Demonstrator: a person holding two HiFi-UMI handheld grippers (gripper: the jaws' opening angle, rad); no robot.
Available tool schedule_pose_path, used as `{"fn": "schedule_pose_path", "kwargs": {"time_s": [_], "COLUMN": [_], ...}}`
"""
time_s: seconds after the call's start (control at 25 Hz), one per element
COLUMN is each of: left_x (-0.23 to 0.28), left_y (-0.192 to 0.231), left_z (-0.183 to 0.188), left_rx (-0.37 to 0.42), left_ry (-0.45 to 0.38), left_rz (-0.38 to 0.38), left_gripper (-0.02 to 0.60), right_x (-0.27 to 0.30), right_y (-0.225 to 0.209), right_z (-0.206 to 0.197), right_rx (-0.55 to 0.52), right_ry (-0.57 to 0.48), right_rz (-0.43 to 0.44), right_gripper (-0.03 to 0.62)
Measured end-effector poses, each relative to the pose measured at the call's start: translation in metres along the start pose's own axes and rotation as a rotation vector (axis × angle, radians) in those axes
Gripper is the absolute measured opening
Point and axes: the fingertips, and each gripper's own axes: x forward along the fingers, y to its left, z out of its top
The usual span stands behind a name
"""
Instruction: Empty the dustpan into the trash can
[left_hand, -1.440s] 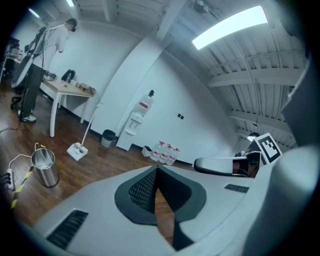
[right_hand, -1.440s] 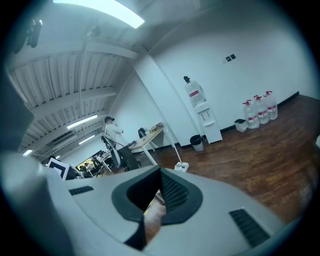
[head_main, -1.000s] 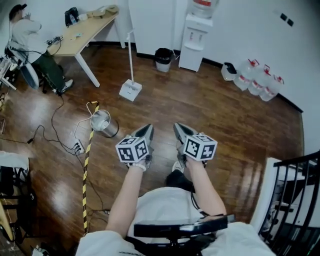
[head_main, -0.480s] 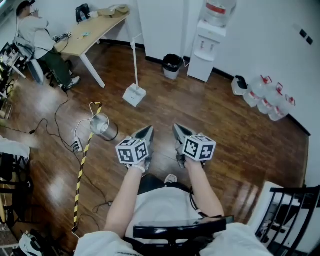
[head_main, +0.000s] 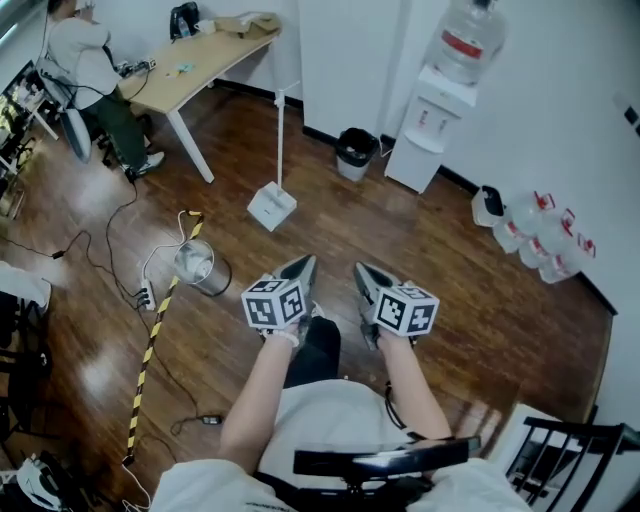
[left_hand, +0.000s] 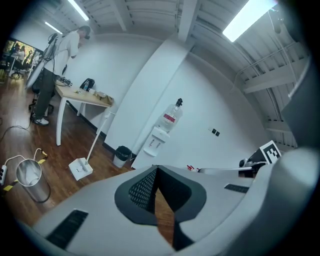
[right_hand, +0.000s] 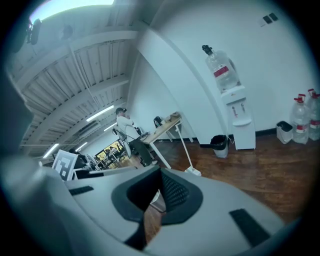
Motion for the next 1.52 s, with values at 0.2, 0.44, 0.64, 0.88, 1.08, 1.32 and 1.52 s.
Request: {"fn": "schedule_pose_path", "kwargs": {"time_s": [0.2,0.44,0.64,0.88,1.08,1.32,1.52], "left_x": [0.067,0.124,0.162,0.176,0.194,0.226,0.258], "left_y": [0.029,0.083,0.117,0.144,0.164,0.195,0.221], "left_z": [0.040,0.104,0.159,0.195,0.213,0.235,0.263], "left_rx": [-0.034,-0.059,-0.030,-0.018,-0.047,-0.094,-0.121], "left_ry": [-0.022,-0.034,-0.045,-0.056,-0.063,-0.076,-0.092], "left_rz": [0.013,0.064,0.110,0.150,0.169,0.225,0.256], "left_gripper": [-0.008,-0.008,-0.008,-0.008,-0.008,-0.008,-0.008], "right_x": [0.052,0.143,0.218,0.272,0.316,0.378,0.432], "right_y": [-0.033,-0.045,-0.055,-0.053,-0.050,-0.055,-0.071], "right_z": [0.048,0.111,0.162,0.186,0.203,0.218,0.235], "right_rx": [-0.032,-0.062,-0.074,-0.078,-0.064,-0.110,-0.126], "right_ry": [0.011,0.046,0.067,0.108,0.123,0.167,0.245], "right_rz": [0.048,0.103,0.123,0.169,0.199,0.286,0.269], "right_gripper": [0.010,0.026,0.015,0.011,0.006,0.005,0.005]}}
